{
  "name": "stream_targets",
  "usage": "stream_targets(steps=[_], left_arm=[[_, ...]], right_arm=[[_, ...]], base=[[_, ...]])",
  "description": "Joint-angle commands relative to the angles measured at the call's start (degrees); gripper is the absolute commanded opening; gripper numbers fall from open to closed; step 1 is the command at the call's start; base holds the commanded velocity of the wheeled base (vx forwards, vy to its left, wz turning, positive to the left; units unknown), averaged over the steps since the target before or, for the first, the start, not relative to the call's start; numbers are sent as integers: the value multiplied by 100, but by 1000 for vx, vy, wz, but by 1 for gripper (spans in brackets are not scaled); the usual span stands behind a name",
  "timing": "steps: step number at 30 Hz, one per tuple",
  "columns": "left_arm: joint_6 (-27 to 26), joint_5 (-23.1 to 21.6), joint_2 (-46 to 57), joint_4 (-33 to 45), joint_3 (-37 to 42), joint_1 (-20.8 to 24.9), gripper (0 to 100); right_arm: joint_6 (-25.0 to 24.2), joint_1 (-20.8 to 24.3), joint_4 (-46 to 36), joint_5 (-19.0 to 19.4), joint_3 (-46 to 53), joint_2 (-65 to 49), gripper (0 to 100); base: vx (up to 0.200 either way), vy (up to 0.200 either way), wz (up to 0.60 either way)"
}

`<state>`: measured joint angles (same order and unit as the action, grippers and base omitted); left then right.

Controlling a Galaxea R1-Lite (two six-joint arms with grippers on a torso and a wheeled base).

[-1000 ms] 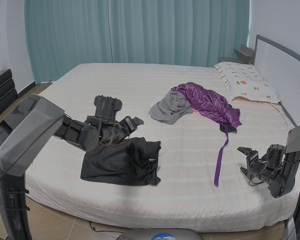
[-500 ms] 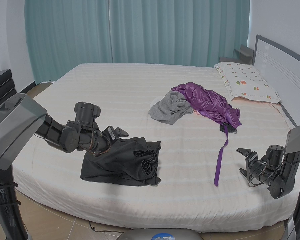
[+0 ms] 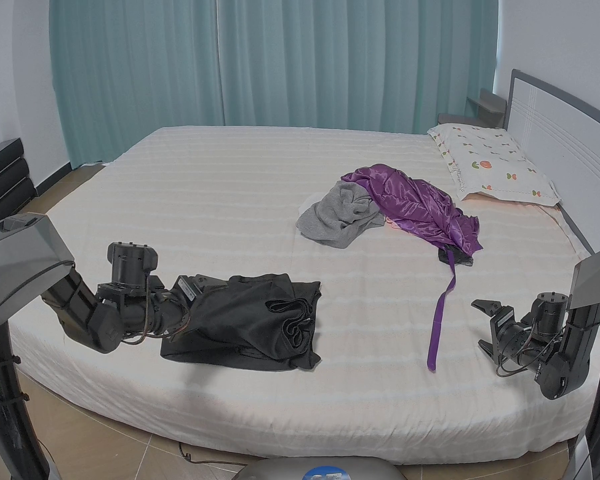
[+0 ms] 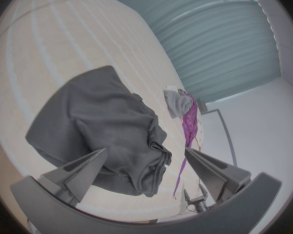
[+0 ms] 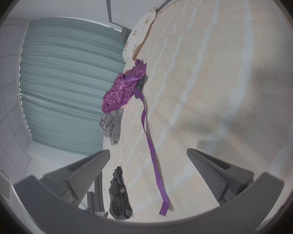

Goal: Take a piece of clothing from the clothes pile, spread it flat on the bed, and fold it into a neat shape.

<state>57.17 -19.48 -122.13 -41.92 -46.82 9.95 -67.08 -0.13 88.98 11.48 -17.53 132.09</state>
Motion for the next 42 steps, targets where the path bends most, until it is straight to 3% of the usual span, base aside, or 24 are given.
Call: stream_targets(steps=[1, 10, 16, 24, 28, 32, 42], left_arm=[[154, -179, 31, -220, 437, -248, 100], [154, -188, -180, -229, 367, -353, 100], [154, -188, -250, -237, 332, -388, 100], [145, -188, -277, -413, 402, -380, 100], [136, -179, -277, -439, 411, -371, 100], [127, -179, -277, -466, 411, -371, 100], [119, -109, -303, -466, 385, -353, 100]], right_arm=[[2, 93, 85, -6, 39, -7, 100], [108, 400, 85, -59, 224, -209, 100], [213, 1156, 76, -67, 364, -772, 100], [521, 2035, -47, -67, 39, -667, 100], [960, 2439, -838, -76, -673, -710, 100], [1031, 2676, -1673, -76, -1437, -772, 100], [1154, 2738, -3414, -76, -3063, -429, 100]], base=[[0, 200, 0], [0, 200, 0], [0, 200, 0], [0, 200, 0], [0, 200, 0], [0, 200, 0], [0, 20, 0]])
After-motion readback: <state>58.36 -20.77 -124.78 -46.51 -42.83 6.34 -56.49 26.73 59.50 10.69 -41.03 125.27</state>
